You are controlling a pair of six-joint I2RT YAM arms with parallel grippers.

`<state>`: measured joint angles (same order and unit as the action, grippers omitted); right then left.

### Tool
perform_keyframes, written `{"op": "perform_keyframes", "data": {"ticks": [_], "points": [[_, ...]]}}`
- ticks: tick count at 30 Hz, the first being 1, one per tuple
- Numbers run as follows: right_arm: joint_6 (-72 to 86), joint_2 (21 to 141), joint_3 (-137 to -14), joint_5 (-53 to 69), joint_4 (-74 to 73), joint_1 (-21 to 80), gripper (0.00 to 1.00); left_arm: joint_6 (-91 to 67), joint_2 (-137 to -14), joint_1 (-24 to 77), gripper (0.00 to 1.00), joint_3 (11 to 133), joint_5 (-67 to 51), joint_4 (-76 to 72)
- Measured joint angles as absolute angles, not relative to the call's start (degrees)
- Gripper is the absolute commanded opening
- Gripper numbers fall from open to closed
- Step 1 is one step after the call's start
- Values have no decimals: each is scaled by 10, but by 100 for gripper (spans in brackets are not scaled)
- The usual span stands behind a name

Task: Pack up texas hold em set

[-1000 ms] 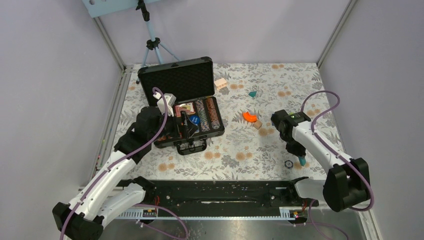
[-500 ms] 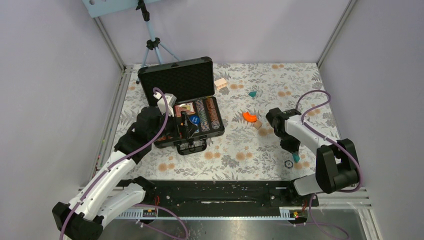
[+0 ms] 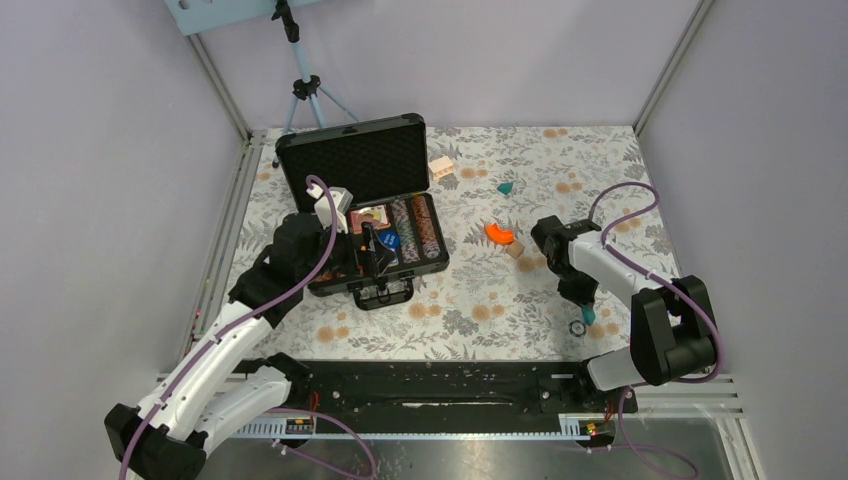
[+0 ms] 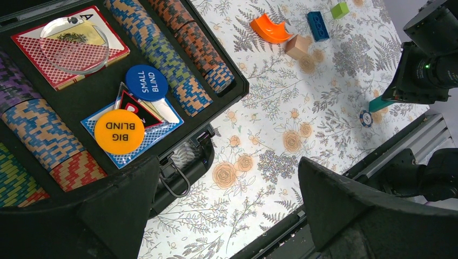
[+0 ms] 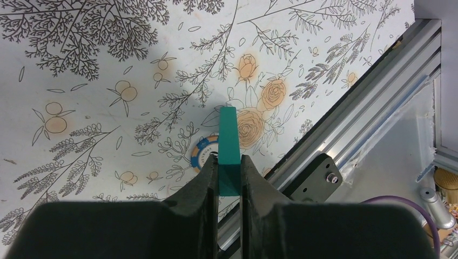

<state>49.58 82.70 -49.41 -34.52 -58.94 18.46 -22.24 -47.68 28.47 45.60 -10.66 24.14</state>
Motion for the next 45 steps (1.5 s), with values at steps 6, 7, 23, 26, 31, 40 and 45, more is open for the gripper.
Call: {"op": "perform_keyframes", "data": {"ticks": [6, 7, 23, 26, 31, 40, 45], "points": [[513, 827, -494, -346, -603, 185, 0, -222, -477, 285, 99, 456, -107, 241], [516, 827, -494, -346, -607, 185, 0, -222, -477, 285, 99, 456, -107, 241], [599, 852, -484, -349, -681, 259, 0, -222, -477, 285, 99, 456, -107, 241], [604, 852, -473, -349, -677, 259, 0, -222, -477, 285, 99, 456, -107, 241], [604, 856, -473, -349, -674, 259, 0, -222, -479, 285, 99, 456, -109, 240], [588, 863, -472, -350, -666, 260, 0, -222, -481, 285, 99, 453, -109, 239], [569, 850, -465, -346, -656, 265, 0, -222, -481, 285, 99, 453, -109, 239]]}}
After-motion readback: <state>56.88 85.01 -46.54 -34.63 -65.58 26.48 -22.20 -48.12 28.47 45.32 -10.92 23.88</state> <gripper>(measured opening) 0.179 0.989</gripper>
